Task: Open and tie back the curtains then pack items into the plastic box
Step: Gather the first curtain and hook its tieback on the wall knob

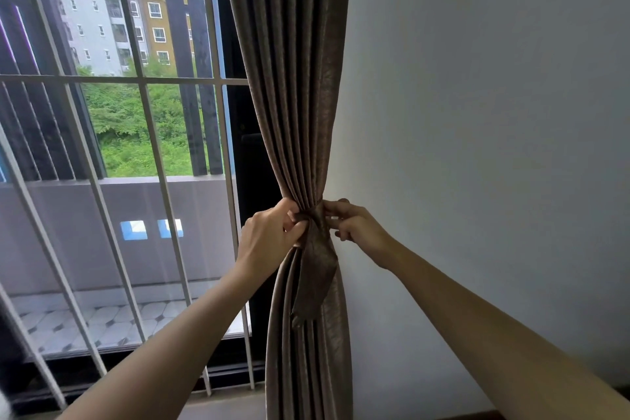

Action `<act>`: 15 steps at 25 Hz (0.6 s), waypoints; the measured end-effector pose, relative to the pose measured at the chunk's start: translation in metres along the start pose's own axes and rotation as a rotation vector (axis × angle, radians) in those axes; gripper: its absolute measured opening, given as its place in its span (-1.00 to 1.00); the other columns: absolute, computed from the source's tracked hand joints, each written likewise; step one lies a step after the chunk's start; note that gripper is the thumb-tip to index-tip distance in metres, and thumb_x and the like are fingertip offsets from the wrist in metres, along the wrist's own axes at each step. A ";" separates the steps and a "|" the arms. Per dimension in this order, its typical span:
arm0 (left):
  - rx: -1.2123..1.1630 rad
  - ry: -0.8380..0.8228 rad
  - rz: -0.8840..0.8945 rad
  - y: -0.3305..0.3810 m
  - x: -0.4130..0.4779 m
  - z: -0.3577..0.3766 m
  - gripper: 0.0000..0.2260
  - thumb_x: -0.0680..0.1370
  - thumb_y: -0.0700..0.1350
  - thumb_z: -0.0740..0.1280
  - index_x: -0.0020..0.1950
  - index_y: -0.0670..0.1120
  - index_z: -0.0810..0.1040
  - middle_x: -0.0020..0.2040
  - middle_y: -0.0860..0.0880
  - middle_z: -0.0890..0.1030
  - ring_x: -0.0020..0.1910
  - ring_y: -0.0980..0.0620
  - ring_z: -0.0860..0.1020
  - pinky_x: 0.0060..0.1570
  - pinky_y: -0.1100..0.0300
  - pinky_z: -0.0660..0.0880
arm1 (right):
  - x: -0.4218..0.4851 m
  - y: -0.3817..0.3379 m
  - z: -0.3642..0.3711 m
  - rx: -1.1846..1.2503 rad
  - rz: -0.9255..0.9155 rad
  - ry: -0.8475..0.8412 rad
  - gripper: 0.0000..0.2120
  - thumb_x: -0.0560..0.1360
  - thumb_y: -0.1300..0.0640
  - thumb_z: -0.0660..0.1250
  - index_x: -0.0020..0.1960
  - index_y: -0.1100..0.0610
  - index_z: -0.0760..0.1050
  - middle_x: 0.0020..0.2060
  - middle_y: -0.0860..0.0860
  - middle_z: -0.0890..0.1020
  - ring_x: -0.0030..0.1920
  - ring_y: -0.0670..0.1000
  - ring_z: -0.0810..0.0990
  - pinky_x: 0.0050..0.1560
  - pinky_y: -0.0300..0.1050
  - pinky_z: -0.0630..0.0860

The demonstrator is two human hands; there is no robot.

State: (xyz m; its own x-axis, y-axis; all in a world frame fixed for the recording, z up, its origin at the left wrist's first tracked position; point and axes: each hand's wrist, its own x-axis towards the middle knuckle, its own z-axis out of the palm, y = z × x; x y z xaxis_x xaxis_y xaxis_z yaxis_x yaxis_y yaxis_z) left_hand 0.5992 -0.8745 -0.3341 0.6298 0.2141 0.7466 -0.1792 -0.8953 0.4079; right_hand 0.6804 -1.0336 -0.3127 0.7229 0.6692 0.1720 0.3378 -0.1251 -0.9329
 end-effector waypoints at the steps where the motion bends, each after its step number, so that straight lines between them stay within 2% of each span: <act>1: 0.033 -0.006 -0.008 -0.001 0.001 0.001 -0.83 0.46 -0.09 0.44 -0.04 -0.15 0.56 -0.37 0.09 0.57 -0.42 0.12 0.52 -0.34 0.30 0.48 | 0.000 0.001 0.001 0.010 0.001 -0.009 -0.43 0.41 0.51 0.07 0.34 0.17 0.44 -0.12 -0.12 0.49 0.02 -0.13 0.55 -0.14 -0.37 0.51; 2: 0.045 -0.002 -0.025 -0.002 0.001 0.002 -0.82 0.46 -0.07 0.43 -0.04 -0.13 0.56 -0.36 0.11 0.56 -0.39 0.09 0.53 -0.33 0.22 0.49 | 0.000 0.002 0.002 0.009 0.003 -0.017 -0.42 0.38 0.49 0.10 0.34 0.16 0.43 -0.12 -0.12 0.49 0.10 -0.04 0.54 -0.08 -0.33 0.51; 4: 0.020 -0.012 -0.088 -0.002 0.002 0.004 -0.84 0.46 -0.07 0.43 -0.05 -0.11 0.55 -0.37 0.15 0.51 -0.41 0.13 0.49 -0.38 0.26 0.41 | 0.001 0.005 0.003 -0.013 -0.009 -0.046 -0.35 0.31 0.38 0.16 0.39 0.13 0.39 -0.10 -0.14 0.49 0.17 0.02 0.52 -0.02 -0.26 0.49; 7: 0.000 -0.088 -0.146 -0.003 0.013 0.002 -0.88 0.46 -0.09 0.43 -0.17 -0.02 0.49 -0.42 0.16 0.44 -0.43 0.21 0.41 -0.42 0.29 0.28 | -0.001 0.012 0.003 -0.129 -0.050 -0.097 -0.31 0.39 0.25 0.34 0.47 0.06 0.23 0.17 -0.10 0.49 0.27 -0.04 0.46 0.11 -0.26 0.44; 9: 0.024 -0.136 -0.128 -0.008 0.021 -0.001 -0.86 0.45 -0.08 0.43 -0.21 0.00 0.48 -0.44 0.16 0.42 -0.43 0.20 0.41 -0.40 0.25 0.29 | -0.004 0.019 0.007 -0.290 -0.097 -0.053 -0.18 0.36 0.08 0.50 0.49 0.04 0.14 0.24 -0.12 0.39 0.24 -0.15 0.41 0.15 -0.31 0.40; 11: 0.053 -0.166 -0.114 -0.016 0.025 -0.004 -0.86 0.43 -0.08 0.43 -0.23 0.01 0.48 -0.46 0.15 0.43 -0.42 0.15 0.43 -0.37 0.22 0.31 | -0.006 0.029 0.015 -0.363 -0.077 0.053 0.00 0.26 -0.08 0.56 0.49 0.06 0.05 0.30 -0.05 0.31 0.25 -0.08 0.39 0.22 -0.15 0.46; 13: 0.061 -0.192 -0.126 -0.023 0.028 -0.008 -0.85 0.42 -0.09 0.44 -0.24 0.02 0.47 -0.47 0.13 0.45 -0.40 0.07 0.48 -0.36 0.20 0.35 | -0.007 0.034 0.020 -0.201 0.051 0.046 -0.07 0.31 0.00 0.54 0.46 0.07 0.02 0.30 0.02 0.37 0.20 -0.02 0.46 0.21 -0.06 0.49; 15: 0.067 -0.215 -0.145 -0.028 0.033 -0.012 -0.84 0.42 -0.09 0.44 -0.25 0.02 0.47 -0.48 0.11 0.47 -0.38 0.03 0.51 -0.34 0.18 0.40 | -0.008 0.034 0.022 0.060 0.201 -0.055 -0.25 0.43 0.12 0.46 0.43 0.04 0.05 0.24 0.05 0.49 0.18 0.01 0.53 0.13 -0.10 0.51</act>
State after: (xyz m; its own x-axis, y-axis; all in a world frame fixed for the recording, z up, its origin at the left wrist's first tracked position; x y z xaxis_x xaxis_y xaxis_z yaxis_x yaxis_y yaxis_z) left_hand 0.6160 -0.8381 -0.3149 0.7925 0.2610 0.5513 -0.0294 -0.8864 0.4619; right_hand 0.6732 -1.0271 -0.3531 0.7377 0.6742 -0.0352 0.1527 -0.2174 -0.9641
